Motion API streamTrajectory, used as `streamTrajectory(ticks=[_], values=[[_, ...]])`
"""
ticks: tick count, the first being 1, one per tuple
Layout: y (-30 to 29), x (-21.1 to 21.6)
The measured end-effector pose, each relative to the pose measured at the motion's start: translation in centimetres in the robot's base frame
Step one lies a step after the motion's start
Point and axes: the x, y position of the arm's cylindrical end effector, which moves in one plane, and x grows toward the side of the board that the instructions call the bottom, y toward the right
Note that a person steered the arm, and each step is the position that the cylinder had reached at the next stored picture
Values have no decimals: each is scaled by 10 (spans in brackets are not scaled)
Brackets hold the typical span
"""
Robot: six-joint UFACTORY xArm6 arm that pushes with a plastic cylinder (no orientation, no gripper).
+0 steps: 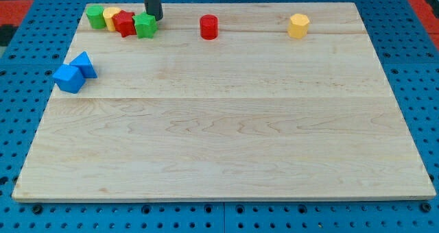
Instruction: Push green star below red star
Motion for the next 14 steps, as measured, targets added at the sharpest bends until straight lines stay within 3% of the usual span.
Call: streamTrajectory(ticks=[1, 2, 6, 7, 10, 11, 12, 14], values=[[-5, 31], [10, 34], [26, 9], [15, 1], [-21, 77], [-21, 64], [-57, 56], [-78, 79]])
